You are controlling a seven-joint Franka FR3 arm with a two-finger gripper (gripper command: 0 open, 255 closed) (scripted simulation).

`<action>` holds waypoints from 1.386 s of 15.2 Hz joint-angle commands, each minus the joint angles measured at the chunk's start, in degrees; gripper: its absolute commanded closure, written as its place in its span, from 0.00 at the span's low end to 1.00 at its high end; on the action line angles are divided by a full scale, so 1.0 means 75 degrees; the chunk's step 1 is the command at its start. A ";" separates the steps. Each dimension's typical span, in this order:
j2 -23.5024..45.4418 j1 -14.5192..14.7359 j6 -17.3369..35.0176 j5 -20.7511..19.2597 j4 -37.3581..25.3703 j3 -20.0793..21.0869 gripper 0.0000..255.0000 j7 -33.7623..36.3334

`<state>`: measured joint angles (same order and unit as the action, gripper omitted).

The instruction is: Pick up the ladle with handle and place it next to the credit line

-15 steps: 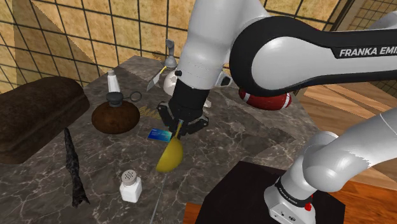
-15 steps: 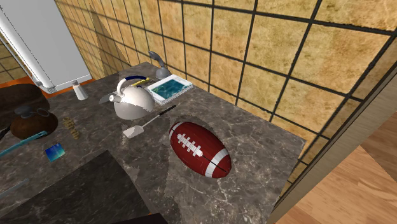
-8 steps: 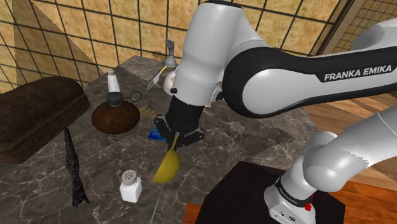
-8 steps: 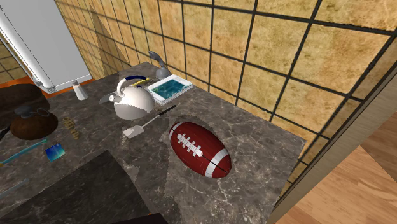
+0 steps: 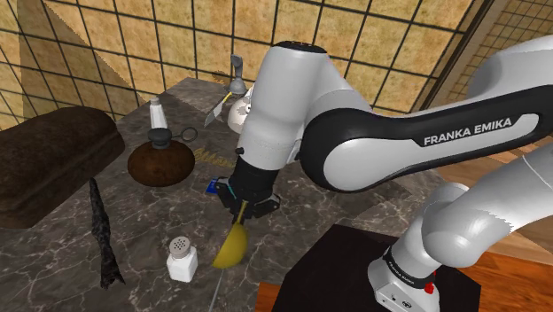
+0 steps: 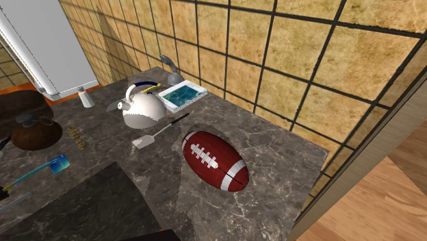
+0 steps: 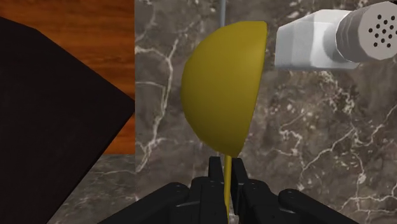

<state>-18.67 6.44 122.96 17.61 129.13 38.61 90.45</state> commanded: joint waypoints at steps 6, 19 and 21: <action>0.0308 -0.0020 0.0775 -0.0050 0.0486 0.0190 1.00 0.0031; 0.0352 -0.0018 0.0851 -0.0068 0.0519 0.0218 0.00 0.0057; 0.0166 0.0008 0.0573 0.0005 0.0420 0.0106 0.00 -0.0021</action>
<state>-16.80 6.45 128.48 17.45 132.86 39.83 90.56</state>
